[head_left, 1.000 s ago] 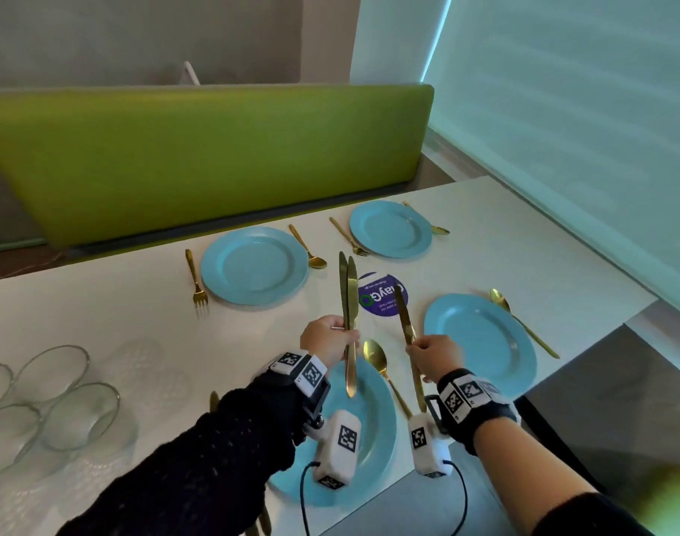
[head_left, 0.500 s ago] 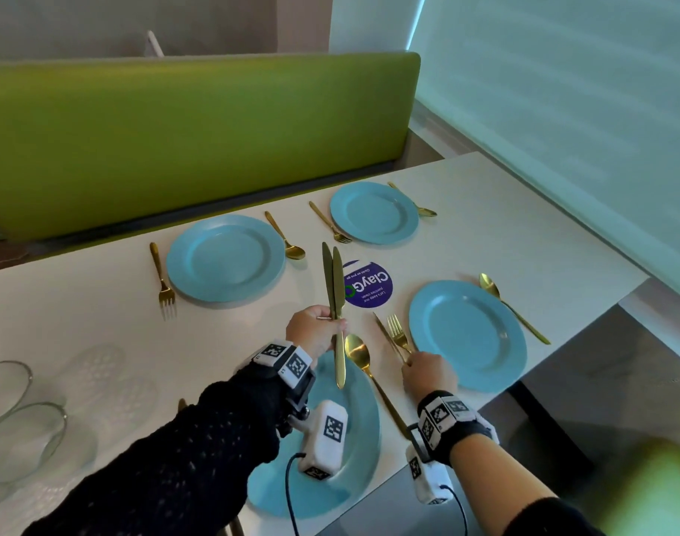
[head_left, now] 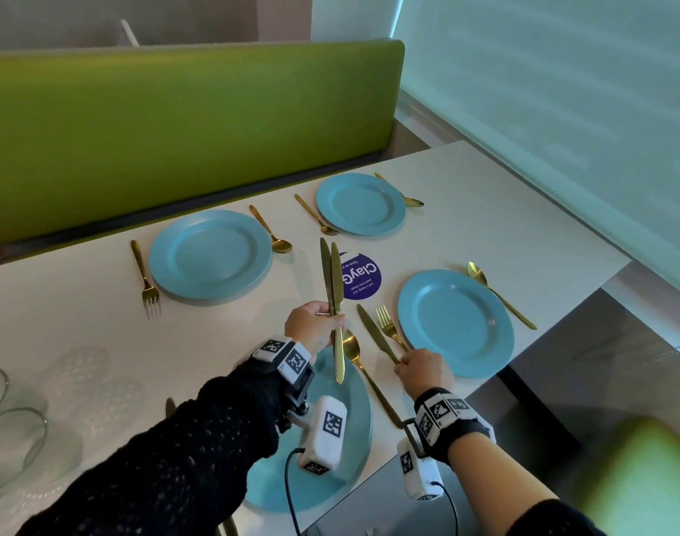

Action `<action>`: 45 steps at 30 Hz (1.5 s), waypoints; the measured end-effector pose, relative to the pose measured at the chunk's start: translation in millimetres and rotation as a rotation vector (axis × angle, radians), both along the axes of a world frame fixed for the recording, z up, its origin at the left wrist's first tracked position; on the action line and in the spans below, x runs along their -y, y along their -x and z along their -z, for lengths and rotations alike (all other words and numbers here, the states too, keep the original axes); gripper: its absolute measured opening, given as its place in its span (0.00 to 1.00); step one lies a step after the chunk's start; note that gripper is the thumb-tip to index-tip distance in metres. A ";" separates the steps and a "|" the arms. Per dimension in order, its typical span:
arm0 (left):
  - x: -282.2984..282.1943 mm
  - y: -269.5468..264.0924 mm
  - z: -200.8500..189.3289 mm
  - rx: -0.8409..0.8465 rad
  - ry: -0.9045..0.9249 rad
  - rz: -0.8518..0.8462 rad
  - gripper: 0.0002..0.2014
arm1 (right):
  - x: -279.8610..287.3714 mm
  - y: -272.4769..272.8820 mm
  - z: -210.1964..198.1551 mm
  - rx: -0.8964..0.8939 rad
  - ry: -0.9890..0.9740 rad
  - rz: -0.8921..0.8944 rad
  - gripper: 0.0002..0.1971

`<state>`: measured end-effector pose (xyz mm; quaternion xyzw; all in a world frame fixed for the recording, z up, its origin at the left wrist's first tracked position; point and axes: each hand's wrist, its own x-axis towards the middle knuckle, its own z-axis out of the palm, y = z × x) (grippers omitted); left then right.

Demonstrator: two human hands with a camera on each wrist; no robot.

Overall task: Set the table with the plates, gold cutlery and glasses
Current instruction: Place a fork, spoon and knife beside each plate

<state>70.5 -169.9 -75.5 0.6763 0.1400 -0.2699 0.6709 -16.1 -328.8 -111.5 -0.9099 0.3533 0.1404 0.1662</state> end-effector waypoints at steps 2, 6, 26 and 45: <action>1.8 1.6 -0.5 -0.006 0.009 0.006 0.05 | 0.7 2.7 -1.8 0.003 0.004 0.007 0.10; 5.0 3.3 -3.2 -0.008 0.008 0.024 0.06 | 1.0 0.5 -4.1 0.006 0.001 0.004 0.11; 10.1 3.9 -9.6 0.014 -0.033 0.023 0.06 | 5.0 -7.5 0.4 0.020 -0.006 -0.001 0.10; 15.6 2.6 -14.0 0.024 -0.083 0.038 0.04 | 50.4 -19.5 -60.0 0.212 -0.090 0.020 0.09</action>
